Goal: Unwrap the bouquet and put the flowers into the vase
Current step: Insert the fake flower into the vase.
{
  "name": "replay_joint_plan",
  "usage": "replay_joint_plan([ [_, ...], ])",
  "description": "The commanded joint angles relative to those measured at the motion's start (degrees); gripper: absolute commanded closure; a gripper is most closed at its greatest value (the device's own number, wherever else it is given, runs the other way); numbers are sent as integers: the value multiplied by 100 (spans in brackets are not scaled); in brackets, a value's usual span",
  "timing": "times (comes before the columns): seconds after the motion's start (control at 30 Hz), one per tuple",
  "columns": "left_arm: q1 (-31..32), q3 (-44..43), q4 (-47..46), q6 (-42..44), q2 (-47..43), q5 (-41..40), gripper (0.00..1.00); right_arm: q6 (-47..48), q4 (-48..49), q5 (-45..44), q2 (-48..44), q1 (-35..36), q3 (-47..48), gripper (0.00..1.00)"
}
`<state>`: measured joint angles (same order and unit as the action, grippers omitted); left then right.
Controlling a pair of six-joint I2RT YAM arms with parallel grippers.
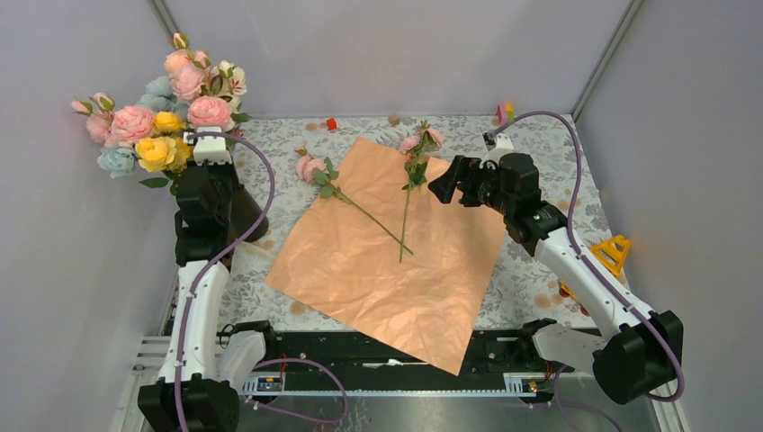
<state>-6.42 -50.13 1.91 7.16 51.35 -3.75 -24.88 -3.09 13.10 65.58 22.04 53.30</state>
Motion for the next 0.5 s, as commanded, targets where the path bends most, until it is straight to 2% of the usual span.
replay_joint_plan([
  [0.0,-9,-247,560,-214,-99,-89,82,-34,230,76,-62,-33,178,3],
  [0.2,-9,-978,1302,-324,41,348,70,-48,252,125,-43,-33,172,3],
  [0.33,-9,-1178,1573,-374,36,568,65,-76,249,169,-27,-29,164,3],
  [0.47,-9,-1256,1755,-399,-68,1045,56,-92,249,205,-34,-33,161,4],
])
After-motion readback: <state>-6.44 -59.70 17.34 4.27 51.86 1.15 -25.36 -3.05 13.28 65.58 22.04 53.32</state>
